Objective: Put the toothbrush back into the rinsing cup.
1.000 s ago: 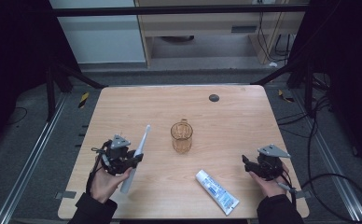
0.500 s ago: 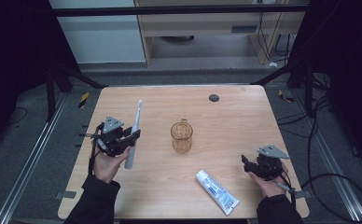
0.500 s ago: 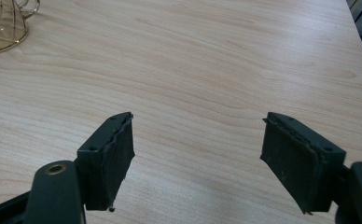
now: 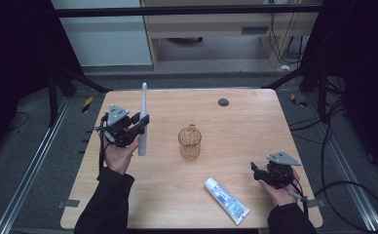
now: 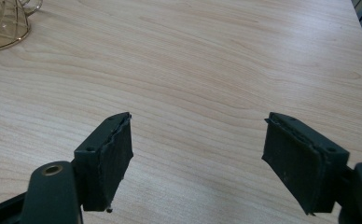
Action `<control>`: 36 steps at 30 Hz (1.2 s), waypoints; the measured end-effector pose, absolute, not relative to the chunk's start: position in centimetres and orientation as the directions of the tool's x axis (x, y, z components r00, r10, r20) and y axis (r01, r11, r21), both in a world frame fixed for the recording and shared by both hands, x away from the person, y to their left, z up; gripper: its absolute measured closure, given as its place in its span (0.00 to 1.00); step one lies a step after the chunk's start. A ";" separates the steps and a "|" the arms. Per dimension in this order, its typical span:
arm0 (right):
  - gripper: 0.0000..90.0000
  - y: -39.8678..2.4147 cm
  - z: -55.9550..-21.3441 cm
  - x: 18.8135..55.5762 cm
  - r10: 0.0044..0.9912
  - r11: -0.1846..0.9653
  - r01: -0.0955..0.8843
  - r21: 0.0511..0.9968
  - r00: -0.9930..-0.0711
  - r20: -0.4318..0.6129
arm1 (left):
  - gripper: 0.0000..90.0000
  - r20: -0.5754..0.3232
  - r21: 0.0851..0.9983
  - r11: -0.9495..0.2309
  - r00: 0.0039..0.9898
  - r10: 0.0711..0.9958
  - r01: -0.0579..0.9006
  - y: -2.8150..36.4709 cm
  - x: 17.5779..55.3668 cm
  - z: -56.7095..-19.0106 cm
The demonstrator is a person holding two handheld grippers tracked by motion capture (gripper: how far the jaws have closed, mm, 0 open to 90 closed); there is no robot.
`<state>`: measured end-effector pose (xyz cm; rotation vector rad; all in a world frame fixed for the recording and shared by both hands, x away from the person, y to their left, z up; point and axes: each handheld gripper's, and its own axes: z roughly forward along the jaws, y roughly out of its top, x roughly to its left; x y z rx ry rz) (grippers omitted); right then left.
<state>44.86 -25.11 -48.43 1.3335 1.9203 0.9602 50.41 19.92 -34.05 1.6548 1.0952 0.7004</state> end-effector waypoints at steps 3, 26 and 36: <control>0.25 -25.0 -48.5 44.9 0.948 0.231 0.511 0.828 -0.311 -0.072 | 0.74 -0.054 0.945 -0.092 0.428 0.902 0.314 19.3 51.0 -34.0; 0.24 -24.9 -48.8 45.1 0.943 0.246 0.506 0.827 -0.321 -0.084 | 0.74 -0.076 0.973 -0.032 0.448 0.891 0.228 16.4 53.3 -33.7; 0.24 -24.9 -48.8 45.1 0.943 0.246 0.503 0.829 -0.321 -0.085 | 0.74 -0.078 0.979 -0.026 0.484 0.871 0.204 14.2 53.5 -33.3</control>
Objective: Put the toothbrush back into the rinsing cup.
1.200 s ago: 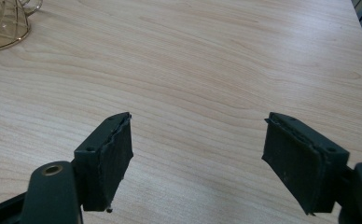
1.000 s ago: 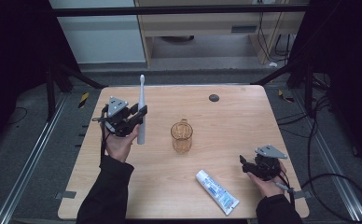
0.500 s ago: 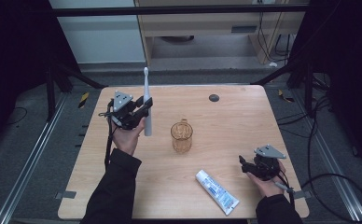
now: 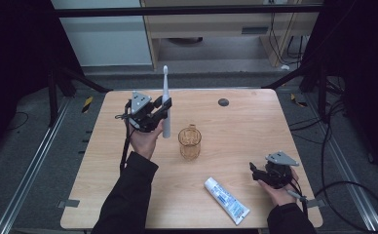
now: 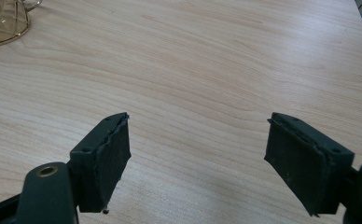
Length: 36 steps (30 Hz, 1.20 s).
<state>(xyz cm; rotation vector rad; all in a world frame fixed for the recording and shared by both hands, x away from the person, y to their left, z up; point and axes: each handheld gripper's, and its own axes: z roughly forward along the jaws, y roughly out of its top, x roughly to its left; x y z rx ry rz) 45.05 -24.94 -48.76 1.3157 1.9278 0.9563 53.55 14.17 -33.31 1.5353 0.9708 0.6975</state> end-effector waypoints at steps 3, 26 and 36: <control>0.24 -25.0 -48.8 45.1 0.944 0.247 0.504 0.828 -0.319 -0.087 | 0.74 -0.074 0.979 -0.031 0.491 0.868 0.203 13.6 53.7 -33.2; 0.24 -24.9 -48.9 45.1 0.943 0.251 0.500 0.829 -0.320 -0.092 | 0.74 -0.083 0.982 -0.022 0.535 0.841 0.187 10.6 54.6 -33.9; 0.25 -24.9 -48.9 45.1 0.941 0.258 0.498 0.828 -0.325 -0.098 | 0.74 -0.083 0.980 -0.032 0.549 0.832 0.197 9.9 55.0 -35.0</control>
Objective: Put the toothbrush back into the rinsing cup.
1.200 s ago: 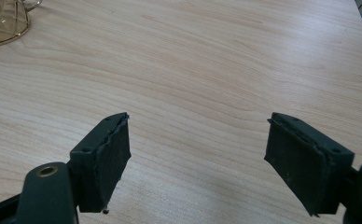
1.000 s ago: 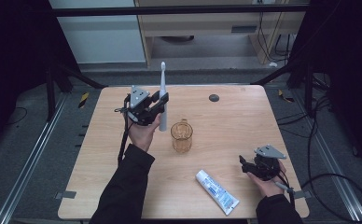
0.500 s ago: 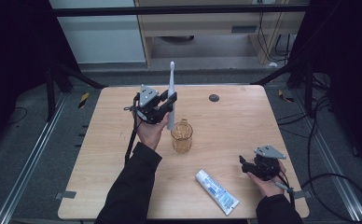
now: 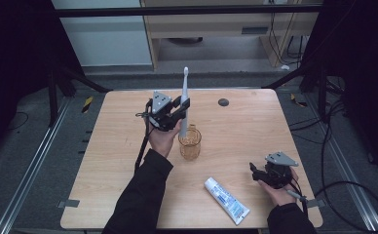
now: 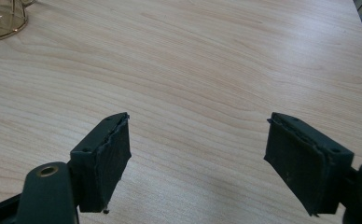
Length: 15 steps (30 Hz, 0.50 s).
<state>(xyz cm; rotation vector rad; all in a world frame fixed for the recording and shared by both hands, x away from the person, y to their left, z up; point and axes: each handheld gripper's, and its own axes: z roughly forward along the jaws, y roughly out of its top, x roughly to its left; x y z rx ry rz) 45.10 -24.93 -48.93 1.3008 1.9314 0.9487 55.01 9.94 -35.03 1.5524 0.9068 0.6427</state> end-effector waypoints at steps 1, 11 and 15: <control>0.25 -24.9 -48.9 45.1 0.940 0.260 0.496 0.828 -0.326 -0.100 | 0.74 -0.083 0.980 -0.032 0.550 0.831 0.196 9.9 55.0 -35.1; 0.25 -24.9 -48.9 45.1 0.939 0.261 0.495 0.828 -0.328 -0.100 | 0.74 -0.082 0.977 -0.046 0.565 0.821 0.209 9.5 55.3 -36.5; 0.25 -24.9 -49.0 45.1 0.938 0.264 0.495 0.828 -0.330 -0.101 | 0.74 -0.083 0.974 -0.053 0.567 0.820 0.219 9.6 55.4 -37.1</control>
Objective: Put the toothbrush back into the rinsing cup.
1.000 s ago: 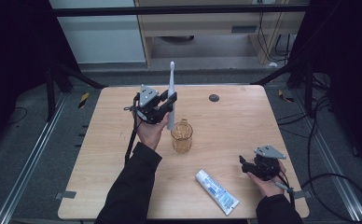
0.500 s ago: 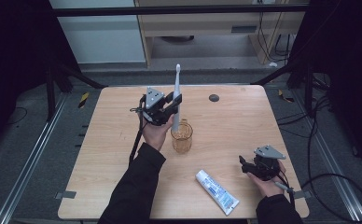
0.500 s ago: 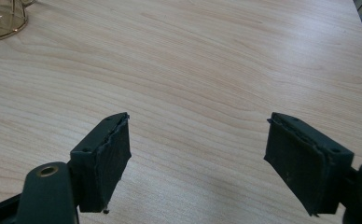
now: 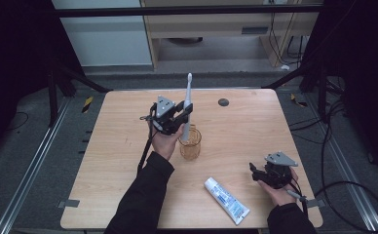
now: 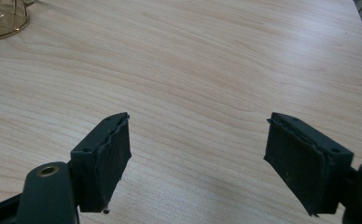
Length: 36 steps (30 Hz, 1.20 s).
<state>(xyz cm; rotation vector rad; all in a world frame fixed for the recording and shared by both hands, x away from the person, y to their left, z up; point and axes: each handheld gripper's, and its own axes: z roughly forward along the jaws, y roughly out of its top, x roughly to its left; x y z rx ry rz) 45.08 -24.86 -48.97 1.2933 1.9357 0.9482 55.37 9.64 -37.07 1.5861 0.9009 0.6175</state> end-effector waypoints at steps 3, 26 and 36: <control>0.25 -24.8 -49.0 45.1 0.939 0.264 0.496 0.827 -0.328 -0.103 | 0.74 -0.087 0.973 -0.054 0.571 0.817 0.226 9.7 55.4 -37.6; 0.25 -24.8 -49.1 45.2 0.935 0.284 0.488 0.826 -0.332 -0.125 | 0.74 -0.100 0.960 -0.074 0.578 0.810 0.271 10.1 55.1 -40.8; 0.25 -24.8 -49.0 45.1 0.935 0.284 0.489 0.825 -0.332 -0.125 | 0.74 -0.103 0.949 -0.097 0.584 0.805 0.300 10.4 54.8 -42.4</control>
